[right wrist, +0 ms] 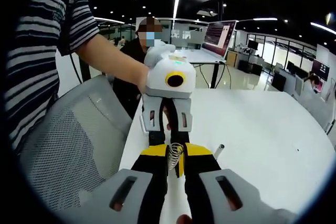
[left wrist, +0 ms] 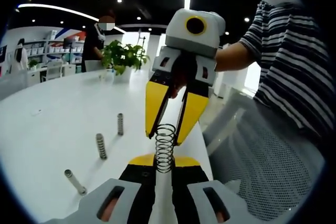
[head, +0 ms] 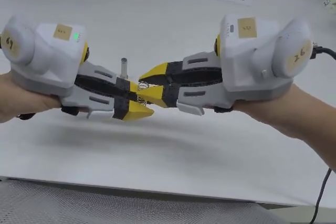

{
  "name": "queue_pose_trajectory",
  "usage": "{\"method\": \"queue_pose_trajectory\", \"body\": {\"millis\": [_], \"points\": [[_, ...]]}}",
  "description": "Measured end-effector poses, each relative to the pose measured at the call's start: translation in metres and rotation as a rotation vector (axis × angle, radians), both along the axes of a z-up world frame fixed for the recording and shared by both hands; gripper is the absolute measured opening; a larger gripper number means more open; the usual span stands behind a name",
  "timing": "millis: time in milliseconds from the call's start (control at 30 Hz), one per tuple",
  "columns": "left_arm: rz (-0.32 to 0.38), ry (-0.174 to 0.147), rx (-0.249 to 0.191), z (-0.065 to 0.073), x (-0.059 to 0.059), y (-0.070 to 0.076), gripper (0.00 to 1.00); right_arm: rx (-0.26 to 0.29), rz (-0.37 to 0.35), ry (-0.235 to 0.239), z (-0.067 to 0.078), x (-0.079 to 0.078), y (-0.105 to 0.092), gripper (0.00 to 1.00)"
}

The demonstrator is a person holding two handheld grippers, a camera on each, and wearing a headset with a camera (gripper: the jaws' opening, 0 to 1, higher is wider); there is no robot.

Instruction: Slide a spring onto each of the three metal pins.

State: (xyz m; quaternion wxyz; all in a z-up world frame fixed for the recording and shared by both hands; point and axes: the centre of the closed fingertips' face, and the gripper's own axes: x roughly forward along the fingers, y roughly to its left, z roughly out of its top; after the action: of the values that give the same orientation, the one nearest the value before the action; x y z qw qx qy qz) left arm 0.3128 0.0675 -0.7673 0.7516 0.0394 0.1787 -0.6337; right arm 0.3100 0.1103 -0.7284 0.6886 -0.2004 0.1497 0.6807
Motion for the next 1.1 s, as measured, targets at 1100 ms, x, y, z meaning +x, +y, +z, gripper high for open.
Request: {"method": "queue_pose_trajectory", "body": {"millis": [1100], "points": [[0.080,0.055,-0.006,0.0022,0.0047,0.0082,0.15,-0.021,0.019,-0.140,0.0054,0.0019,-0.0008,0.07]]}}
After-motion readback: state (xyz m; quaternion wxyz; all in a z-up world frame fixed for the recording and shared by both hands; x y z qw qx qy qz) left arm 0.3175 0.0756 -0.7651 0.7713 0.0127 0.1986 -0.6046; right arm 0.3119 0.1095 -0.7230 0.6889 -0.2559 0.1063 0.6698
